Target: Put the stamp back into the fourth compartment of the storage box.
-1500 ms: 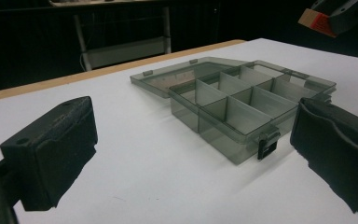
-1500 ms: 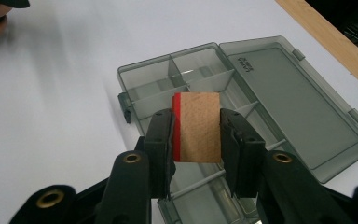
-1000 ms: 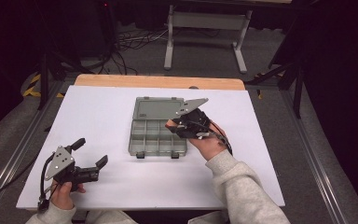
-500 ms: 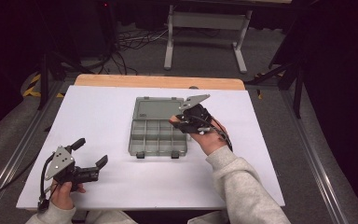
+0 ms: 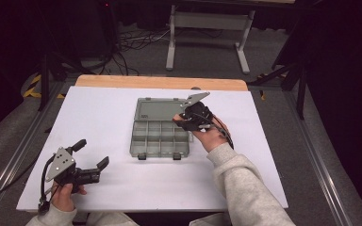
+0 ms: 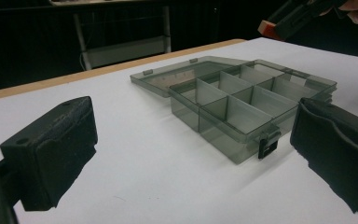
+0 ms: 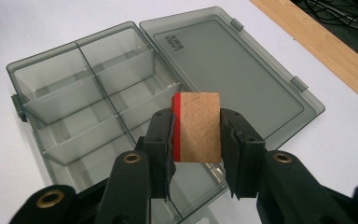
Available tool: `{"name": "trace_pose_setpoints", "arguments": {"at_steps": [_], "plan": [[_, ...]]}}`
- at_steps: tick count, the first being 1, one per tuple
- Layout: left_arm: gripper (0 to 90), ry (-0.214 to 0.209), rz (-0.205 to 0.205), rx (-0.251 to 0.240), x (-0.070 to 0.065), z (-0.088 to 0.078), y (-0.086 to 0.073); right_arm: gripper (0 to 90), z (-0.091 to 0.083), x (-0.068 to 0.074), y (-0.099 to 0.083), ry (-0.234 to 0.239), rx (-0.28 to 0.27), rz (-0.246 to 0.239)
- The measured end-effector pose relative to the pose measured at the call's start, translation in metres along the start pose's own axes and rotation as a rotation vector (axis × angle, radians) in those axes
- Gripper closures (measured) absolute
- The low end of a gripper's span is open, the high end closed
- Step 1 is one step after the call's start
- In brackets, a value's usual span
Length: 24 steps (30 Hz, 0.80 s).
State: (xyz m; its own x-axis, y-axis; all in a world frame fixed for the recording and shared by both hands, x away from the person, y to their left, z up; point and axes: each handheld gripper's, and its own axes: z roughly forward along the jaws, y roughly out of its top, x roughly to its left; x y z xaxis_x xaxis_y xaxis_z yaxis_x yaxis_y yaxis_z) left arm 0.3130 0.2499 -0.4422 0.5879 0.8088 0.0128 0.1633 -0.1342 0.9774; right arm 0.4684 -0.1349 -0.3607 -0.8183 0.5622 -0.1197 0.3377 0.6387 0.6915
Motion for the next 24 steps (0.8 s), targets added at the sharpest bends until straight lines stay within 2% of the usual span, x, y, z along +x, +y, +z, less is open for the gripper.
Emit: {"name": "trace_pose_setpoints", "arguments": {"at_steps": [15, 24], "plan": [[1.3, 0.0, 0.0, 0.0, 0.0, 0.0, 0.0, 65.9, 0.017, -0.011, -0.006, -0.001, 0.059, 0.031], [1.3, 0.001, 0.0, 0.003, 0.0, 0.0, 0.0, 65.9, 0.024, -0.014, -0.01, 0.009, 0.094, 0.031]]}}
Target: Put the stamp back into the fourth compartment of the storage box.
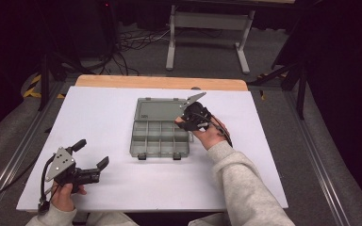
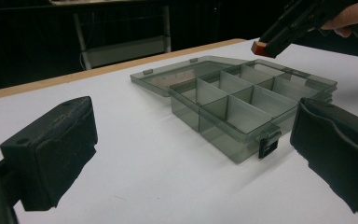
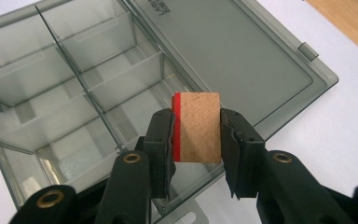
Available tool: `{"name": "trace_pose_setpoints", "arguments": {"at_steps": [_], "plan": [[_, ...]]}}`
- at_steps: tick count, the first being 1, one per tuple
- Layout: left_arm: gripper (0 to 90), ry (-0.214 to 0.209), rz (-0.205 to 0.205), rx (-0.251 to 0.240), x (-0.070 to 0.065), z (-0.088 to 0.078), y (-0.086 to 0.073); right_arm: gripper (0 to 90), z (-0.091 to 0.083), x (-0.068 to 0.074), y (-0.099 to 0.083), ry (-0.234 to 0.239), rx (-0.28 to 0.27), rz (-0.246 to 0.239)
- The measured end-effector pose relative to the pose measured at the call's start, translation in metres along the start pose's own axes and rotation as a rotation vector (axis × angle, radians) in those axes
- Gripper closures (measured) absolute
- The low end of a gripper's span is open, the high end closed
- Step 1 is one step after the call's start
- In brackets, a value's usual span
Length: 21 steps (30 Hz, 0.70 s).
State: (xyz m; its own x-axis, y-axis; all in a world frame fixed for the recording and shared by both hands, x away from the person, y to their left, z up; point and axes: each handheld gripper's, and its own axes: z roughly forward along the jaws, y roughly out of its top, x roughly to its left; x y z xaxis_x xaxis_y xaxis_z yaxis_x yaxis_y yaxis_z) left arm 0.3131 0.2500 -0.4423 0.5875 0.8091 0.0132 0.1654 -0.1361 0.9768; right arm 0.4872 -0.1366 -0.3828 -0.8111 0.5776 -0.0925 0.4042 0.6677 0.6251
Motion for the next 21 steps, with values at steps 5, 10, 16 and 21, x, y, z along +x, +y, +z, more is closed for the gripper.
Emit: {"name": "trace_pose_setpoints", "arguments": {"at_steps": [5, 10, 16, 21], "plan": [[1.3, -0.002, 0.0, -0.002, 0.0, 0.0, 0.0, 65.9, 0.003, 0.0, -0.001, 0.001, 0.017, -0.006], [1.3, 0.0, -0.001, -0.002, 0.0, 0.0, 0.0, 65.9, 0.006, -0.002, -0.002, 0.014, 0.035, -0.004], [1.3, 0.0, -0.001, -0.002, 0.0, 0.0, 0.0, 65.9, 0.01, -0.002, -0.003, 0.023, 0.054, -0.006], [1.3, -0.001, 0.0, -0.002, 0.0, 0.0, 0.0, 65.9, 0.011, -0.001, -0.004, 0.023, 0.066, -0.002]]}}
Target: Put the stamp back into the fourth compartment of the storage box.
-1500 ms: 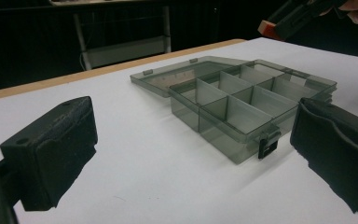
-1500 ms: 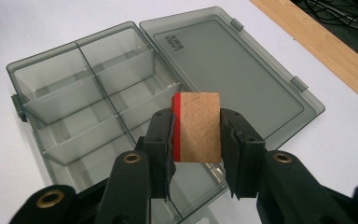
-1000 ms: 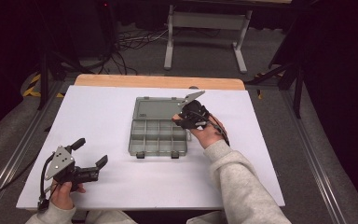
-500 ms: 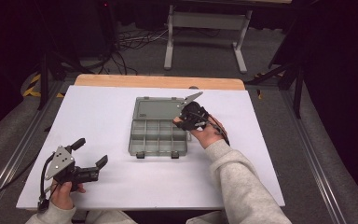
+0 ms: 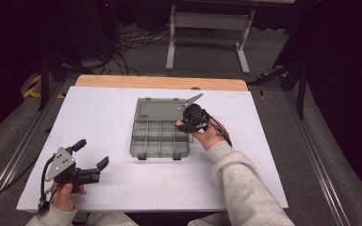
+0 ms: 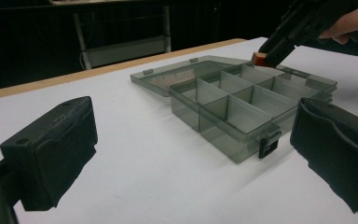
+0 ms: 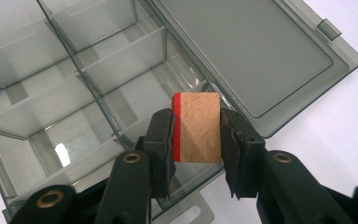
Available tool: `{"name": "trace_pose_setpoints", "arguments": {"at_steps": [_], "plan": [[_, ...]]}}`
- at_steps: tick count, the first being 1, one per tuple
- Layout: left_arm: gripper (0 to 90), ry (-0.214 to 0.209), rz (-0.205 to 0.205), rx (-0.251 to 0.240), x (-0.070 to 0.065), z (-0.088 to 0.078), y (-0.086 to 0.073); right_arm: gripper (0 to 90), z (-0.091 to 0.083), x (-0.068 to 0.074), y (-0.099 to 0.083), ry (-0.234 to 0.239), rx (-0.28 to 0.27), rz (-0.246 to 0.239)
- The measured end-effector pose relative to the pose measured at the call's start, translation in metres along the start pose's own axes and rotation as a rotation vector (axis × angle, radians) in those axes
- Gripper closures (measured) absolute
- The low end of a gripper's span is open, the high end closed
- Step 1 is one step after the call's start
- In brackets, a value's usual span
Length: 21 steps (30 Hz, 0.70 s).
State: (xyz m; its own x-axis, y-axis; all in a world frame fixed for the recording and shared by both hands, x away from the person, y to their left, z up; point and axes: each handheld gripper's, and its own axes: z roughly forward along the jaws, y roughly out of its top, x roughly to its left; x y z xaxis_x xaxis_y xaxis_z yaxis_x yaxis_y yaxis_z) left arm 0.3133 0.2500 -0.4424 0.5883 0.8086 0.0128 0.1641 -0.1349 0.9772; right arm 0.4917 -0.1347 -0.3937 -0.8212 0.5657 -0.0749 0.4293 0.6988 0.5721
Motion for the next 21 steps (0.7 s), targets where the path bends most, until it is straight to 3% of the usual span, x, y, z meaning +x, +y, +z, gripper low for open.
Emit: {"name": "trace_pose_setpoints", "arguments": {"at_steps": [21], "plan": [[1.3, 0.0, -0.001, 0.0, 0.0001, 0.0, -0.0001, 65.8, 0.0096, -0.0012, -0.0025, 0.02, 0.05, -0.006]]}}
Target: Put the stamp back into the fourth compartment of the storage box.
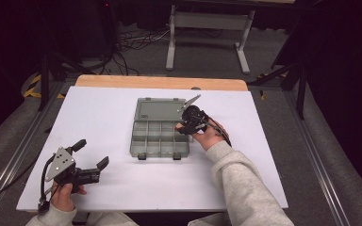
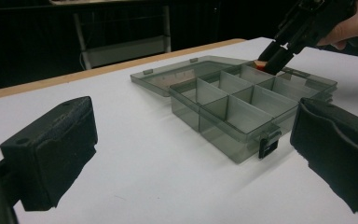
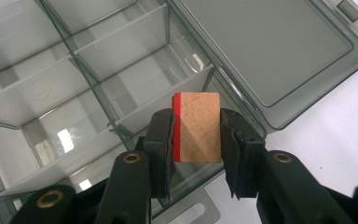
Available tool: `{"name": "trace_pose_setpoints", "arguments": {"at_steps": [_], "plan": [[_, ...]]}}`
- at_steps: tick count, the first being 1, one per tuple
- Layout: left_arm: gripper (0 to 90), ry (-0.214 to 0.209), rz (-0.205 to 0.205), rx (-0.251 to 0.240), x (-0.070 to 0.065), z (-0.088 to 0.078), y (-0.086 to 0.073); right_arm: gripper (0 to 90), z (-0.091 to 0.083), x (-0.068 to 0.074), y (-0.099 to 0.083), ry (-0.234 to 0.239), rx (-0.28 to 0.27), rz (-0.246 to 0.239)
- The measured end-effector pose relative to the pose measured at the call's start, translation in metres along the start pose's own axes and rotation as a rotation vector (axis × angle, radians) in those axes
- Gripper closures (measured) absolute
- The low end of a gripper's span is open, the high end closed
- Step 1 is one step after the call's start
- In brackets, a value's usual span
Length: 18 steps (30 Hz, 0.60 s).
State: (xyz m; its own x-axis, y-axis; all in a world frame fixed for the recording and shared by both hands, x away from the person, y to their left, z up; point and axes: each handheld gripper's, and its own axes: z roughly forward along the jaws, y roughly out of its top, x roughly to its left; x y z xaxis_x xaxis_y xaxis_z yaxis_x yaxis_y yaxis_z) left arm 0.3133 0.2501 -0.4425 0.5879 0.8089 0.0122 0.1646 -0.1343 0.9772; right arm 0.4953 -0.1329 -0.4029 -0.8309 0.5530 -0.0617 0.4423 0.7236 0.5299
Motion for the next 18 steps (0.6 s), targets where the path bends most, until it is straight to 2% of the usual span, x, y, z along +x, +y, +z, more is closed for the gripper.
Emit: {"name": "trace_pose_setpoints", "arguments": {"at_steps": [18], "plan": [[1.3, 0.001, -0.001, -0.001, 0.0001, 0.0, 0.0, 65.7, 0.0044, 0.0032, 0.0009, 0.001, 0.022, -0.02]]}}
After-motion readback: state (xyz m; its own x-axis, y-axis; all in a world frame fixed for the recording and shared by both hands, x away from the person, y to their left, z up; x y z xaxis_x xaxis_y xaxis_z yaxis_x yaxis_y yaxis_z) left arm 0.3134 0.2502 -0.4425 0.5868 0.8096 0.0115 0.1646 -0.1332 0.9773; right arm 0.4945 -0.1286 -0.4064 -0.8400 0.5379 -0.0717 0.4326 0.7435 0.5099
